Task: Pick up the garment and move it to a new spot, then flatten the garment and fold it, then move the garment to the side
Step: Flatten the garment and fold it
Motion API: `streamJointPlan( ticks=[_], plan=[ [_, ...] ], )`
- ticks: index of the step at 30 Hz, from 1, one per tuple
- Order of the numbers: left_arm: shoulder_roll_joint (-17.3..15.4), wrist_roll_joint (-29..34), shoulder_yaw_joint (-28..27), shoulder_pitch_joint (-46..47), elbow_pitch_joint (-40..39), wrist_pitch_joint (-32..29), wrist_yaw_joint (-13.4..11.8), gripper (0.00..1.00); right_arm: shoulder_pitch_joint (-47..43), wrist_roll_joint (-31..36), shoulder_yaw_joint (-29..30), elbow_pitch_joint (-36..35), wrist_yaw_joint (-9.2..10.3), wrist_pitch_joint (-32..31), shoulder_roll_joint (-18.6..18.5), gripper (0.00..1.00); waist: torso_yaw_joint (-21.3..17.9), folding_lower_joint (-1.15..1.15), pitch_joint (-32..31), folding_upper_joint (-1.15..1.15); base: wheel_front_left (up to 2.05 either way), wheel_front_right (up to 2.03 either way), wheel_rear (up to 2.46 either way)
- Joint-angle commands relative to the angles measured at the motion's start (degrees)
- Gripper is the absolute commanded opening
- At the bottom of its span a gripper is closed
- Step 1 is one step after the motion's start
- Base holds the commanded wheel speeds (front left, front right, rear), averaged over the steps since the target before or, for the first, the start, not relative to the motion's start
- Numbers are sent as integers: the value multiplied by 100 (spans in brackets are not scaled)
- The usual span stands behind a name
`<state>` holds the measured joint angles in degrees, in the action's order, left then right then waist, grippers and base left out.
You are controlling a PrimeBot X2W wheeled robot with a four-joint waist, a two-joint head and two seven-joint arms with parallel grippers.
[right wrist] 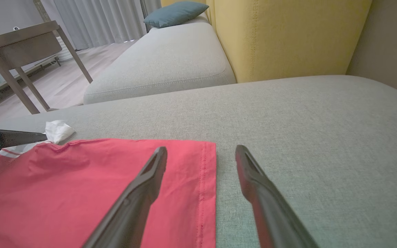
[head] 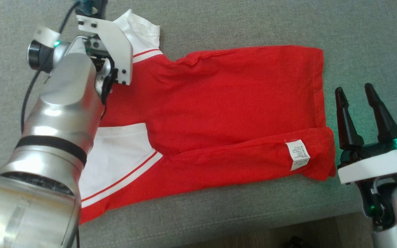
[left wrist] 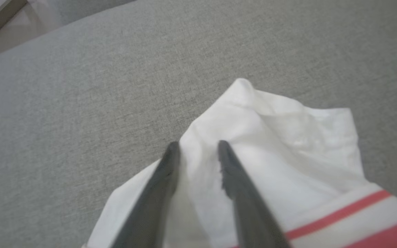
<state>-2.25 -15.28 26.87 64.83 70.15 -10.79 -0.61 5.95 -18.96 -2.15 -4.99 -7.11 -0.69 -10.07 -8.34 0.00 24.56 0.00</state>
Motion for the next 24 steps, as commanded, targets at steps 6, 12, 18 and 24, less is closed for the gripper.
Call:
streamJointPlan(
  ticks=[6,12,18,24],
  plan=[
    [-117,157,119,-211,116,495,-222,0,208,-125,-105,21,-37,-111,-246,100,10,0,-17,0,0,0,0],
    [-102,25,58,-179,69,1171,-234,0,774,-290,-96,698,-37,-178,-616,100,159,0,18,0,0,0,0],
    [-75,-113,75,-127,-31,1679,-204,0,1663,-623,-462,1712,-37,-214,-973,100,381,0,136,0,0,0,0],
    [-66,-339,261,-189,-263,1945,-120,0,2374,-932,-1095,2674,-37,-406,-1276,100,551,0,229,0,0,0,0]
  ],
)
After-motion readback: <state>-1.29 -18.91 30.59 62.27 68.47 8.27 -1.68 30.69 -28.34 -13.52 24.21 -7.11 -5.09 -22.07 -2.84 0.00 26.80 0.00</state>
